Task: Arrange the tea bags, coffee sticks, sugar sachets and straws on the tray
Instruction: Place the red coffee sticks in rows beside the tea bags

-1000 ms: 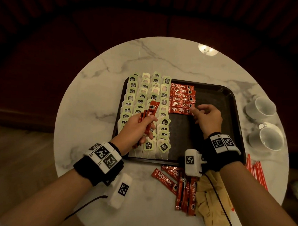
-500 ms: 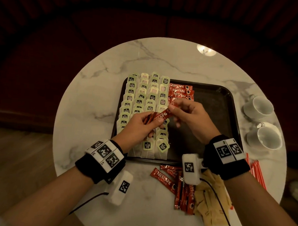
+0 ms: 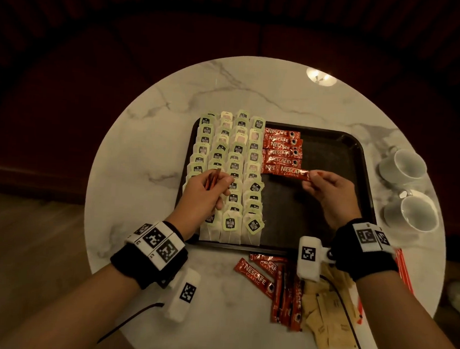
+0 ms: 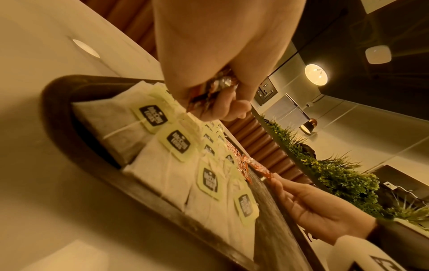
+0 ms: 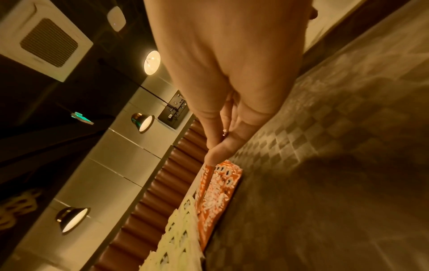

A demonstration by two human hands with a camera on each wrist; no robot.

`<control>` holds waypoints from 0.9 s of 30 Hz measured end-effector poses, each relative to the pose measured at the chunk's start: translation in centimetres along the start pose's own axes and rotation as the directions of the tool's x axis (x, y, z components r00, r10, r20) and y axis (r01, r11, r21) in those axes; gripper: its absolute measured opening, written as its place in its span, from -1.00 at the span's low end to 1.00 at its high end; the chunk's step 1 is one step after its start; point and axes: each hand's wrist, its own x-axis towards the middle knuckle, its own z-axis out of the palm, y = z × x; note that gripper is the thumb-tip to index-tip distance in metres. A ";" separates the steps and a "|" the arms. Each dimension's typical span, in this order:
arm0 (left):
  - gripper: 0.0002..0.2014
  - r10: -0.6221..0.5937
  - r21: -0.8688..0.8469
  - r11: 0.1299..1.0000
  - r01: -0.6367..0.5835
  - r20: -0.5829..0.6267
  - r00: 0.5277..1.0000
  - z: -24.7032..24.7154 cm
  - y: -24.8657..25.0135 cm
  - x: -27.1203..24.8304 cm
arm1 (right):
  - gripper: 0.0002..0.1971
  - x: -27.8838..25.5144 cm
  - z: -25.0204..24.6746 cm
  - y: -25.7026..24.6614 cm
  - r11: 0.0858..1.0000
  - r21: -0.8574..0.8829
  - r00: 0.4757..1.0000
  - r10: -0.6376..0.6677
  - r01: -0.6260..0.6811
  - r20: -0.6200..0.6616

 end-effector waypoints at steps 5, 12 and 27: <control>-0.83 0.001 0.001 1.000 -0.001 0.019 1.000 0.6 0.0 0.0 | -0.79 1.1 0.7 1.2 0.988 -0.152 1.000 0.013 -0.014 -0.002; -0.87 -0.016 -0.008 1.000 0.016 0.010 1.000 0.2 -0.1 0.1 | -0.81 1.3 1.1 2.0 0.869 -0.491 0.988 -0.128 0.067 -0.091; -0.83 -0.119 -0.059 0.990 0.130 0.165 0.979 0.9 0.8 0.0 | -0.85 -1.3 2.2 -1.1 0.823 -0.445 0.935 -0.330 0.353 0.131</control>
